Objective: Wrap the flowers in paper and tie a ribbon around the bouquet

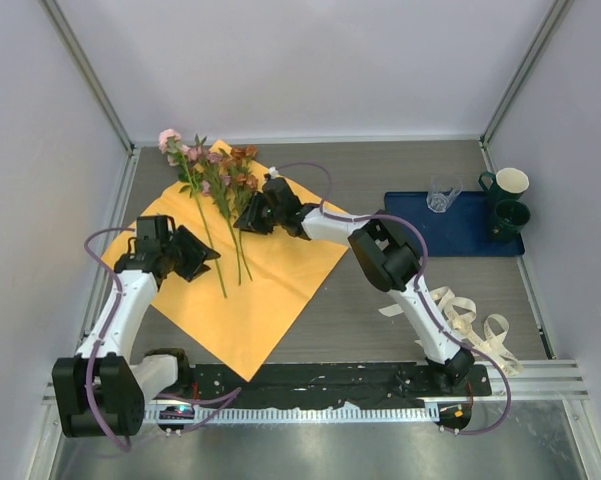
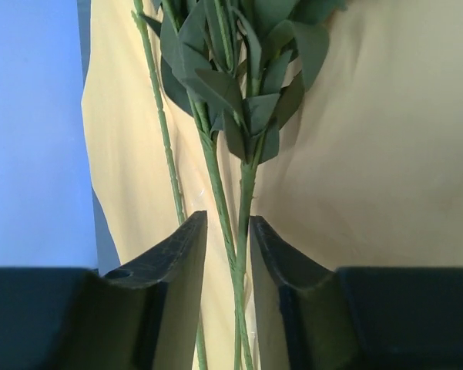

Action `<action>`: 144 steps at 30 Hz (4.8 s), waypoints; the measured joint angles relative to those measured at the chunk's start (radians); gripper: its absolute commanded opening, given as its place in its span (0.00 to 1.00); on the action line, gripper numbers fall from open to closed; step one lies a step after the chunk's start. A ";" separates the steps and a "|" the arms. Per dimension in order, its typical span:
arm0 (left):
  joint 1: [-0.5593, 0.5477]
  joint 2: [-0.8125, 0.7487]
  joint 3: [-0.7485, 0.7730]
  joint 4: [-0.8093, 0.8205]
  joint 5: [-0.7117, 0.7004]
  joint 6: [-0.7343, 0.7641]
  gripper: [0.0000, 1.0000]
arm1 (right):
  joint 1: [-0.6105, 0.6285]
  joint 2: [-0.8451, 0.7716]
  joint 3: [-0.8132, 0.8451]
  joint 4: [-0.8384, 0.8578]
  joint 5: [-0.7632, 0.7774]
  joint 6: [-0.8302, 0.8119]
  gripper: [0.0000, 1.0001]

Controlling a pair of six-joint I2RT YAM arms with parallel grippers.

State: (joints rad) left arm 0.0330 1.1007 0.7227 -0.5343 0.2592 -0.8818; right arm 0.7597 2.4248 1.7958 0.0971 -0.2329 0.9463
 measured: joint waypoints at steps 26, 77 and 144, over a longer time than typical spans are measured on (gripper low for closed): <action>-0.229 -0.195 -0.297 -0.018 -0.107 -0.211 0.00 | 0.090 -0.169 -0.200 -0.066 -0.049 -0.151 0.35; -0.550 -0.078 -0.317 0.055 -0.303 -0.447 0.00 | -0.005 -0.220 -0.333 -0.042 -0.100 -0.372 0.25; -0.103 0.700 0.398 0.136 -0.325 0.127 0.07 | 0.055 -0.483 -0.764 0.072 -0.088 -0.267 0.00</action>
State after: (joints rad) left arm -0.0696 1.8008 1.1206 -0.3985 -0.0654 -0.7551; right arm 0.8150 1.9419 1.0321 0.1688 -0.3206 0.6792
